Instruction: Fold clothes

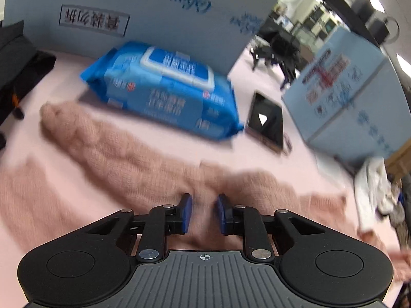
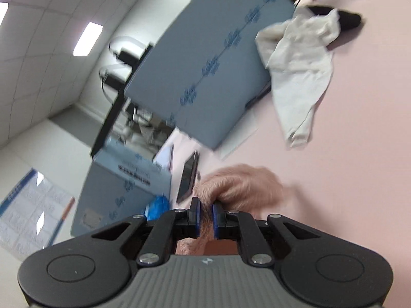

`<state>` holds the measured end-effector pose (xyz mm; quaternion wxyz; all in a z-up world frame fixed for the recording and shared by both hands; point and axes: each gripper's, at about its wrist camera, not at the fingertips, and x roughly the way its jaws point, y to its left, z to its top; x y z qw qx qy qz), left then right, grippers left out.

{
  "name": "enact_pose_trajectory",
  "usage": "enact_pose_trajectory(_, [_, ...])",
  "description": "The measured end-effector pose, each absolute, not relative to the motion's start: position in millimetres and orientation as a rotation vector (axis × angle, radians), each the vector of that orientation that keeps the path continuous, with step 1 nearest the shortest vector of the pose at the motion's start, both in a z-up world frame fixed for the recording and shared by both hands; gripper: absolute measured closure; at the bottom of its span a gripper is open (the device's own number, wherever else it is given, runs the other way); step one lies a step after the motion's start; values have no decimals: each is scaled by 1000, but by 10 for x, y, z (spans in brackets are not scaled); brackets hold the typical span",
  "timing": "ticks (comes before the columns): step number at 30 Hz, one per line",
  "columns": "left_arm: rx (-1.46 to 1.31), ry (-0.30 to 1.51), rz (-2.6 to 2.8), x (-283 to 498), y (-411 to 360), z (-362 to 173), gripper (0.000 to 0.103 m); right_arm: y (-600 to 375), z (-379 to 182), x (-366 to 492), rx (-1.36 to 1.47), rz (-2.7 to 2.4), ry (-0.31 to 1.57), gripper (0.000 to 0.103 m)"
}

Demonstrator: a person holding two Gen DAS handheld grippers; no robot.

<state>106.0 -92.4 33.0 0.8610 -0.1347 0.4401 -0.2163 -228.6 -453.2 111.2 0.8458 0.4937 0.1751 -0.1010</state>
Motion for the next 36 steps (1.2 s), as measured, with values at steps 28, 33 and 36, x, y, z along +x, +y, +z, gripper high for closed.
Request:
enact_pose_trajectory(28, [-67, 859, -397, 940, -959, 502, 59, -4317, 1178, -325, 579, 36, 771, 56])
enact_pose_trajectory(33, [14, 923, -404, 709, -1012, 269, 59, -3434, 924, 741, 317, 232, 936, 59])
enact_pose_trajectory(36, [32, 901, -419, 489, -919, 249, 59, -2971, 752, 898, 131, 306, 1039, 62])
